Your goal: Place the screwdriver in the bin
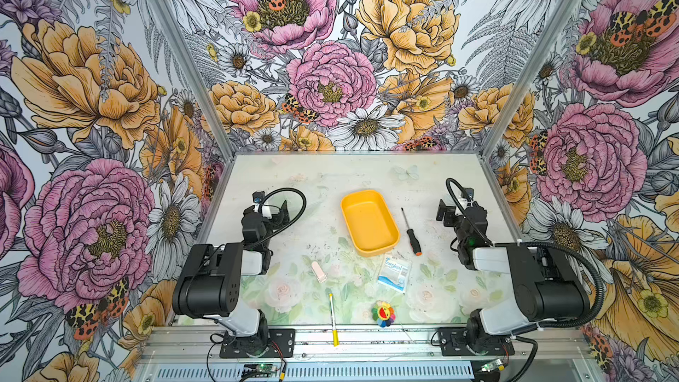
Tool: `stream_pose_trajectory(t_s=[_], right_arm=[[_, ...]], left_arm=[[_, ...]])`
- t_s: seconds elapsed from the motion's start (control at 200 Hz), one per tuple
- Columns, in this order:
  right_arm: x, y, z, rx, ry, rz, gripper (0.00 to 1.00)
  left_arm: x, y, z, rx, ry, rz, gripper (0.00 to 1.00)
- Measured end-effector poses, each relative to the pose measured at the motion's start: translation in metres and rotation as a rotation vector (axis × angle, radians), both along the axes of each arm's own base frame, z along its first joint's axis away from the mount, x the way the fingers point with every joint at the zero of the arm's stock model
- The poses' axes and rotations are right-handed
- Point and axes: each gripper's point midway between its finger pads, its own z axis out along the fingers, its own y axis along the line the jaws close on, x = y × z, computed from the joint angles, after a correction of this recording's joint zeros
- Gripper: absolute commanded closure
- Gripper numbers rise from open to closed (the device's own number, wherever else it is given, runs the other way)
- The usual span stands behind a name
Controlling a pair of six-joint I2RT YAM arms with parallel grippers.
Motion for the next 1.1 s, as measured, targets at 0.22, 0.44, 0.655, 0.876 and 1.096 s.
stream_pose_trajectory(t_s=[0.22,0.44,0.655,0.876,1.096], right_arm=[[0.000,0.000,0.000,0.000,0.000,0.000,0.00],[0.000,0.000,0.000,0.000,0.000,0.000,0.00],[0.000,-0.001,0.000,0.000,0.000,-0.002,0.05],[-0.005,-0.006,0.003,0.000,0.045,-0.041,0.05],[0.006,0.004,0.073,0.057,0.045,0.000,0.07]], left_arm=[[0.000,0.000,0.000,0.000,0.000,0.000,0.01],[0.000,0.000,0.000,0.000,0.000,0.000,0.01],[0.000,0.001,0.000,0.001,0.002,0.004,0.01],[-0.002,-0.002,0.029,0.007,0.006,0.003,0.01],[0.001,-0.022,0.116,0.001,-0.094,-0.045,0.01]])
